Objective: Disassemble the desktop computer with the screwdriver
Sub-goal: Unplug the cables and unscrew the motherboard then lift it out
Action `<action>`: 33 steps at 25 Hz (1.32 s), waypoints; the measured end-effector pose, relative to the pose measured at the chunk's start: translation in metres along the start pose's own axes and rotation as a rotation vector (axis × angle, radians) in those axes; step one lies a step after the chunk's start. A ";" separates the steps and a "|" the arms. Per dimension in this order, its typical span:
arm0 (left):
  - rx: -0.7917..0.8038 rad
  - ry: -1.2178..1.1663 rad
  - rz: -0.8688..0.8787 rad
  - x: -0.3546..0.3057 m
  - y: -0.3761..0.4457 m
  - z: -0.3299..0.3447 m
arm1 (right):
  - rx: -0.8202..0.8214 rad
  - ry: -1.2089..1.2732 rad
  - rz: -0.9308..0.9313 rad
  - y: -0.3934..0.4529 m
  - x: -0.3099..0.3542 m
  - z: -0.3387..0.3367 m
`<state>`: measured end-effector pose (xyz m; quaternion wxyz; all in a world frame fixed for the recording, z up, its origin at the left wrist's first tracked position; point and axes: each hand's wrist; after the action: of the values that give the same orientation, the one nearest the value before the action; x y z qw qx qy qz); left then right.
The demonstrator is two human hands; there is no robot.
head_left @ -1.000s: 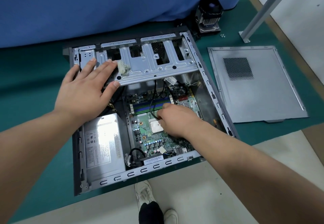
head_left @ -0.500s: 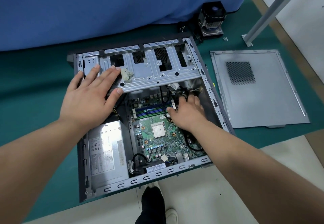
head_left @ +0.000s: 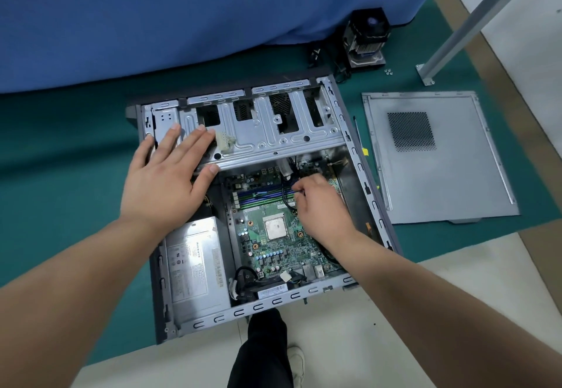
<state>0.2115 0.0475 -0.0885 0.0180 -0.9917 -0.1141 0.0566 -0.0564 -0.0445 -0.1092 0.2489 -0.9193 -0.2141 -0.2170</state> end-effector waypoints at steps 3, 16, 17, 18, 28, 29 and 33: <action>0.024 -0.008 -0.004 -0.001 0.000 -0.004 | 0.085 0.259 0.089 -0.012 0.007 -0.012; 0.051 -0.067 0.025 0.004 -0.002 -0.006 | 0.234 0.388 0.293 -0.056 0.040 -0.066; 0.042 -0.079 0.027 0.004 -0.002 -0.007 | 0.242 0.357 0.262 -0.058 0.043 -0.075; 0.036 -0.088 0.029 0.003 -0.002 -0.007 | 0.234 0.350 0.240 -0.060 0.047 -0.084; -0.080 -0.583 -0.156 -0.005 -0.014 -0.022 | 0.208 0.740 0.089 -0.040 0.069 -0.136; -0.071 -0.654 -0.208 -0.008 -0.015 -0.025 | 0.226 0.813 0.057 -0.038 0.072 -0.140; -0.006 -0.805 -0.268 -0.021 -0.018 -0.036 | 0.247 1.115 -0.025 -0.025 0.094 -0.158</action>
<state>0.1912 0.0597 -0.0491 -0.0235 -0.8669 -0.2400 0.4363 -0.0384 -0.0849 0.0708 0.4271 -0.6275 -0.0850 -0.6455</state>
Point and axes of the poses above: each hand's wrist, its own y-axis towards the middle knuckle, its own z-axis out of the palm, x = y × z, and after that the axes turned 5 degrees about x, right-handed
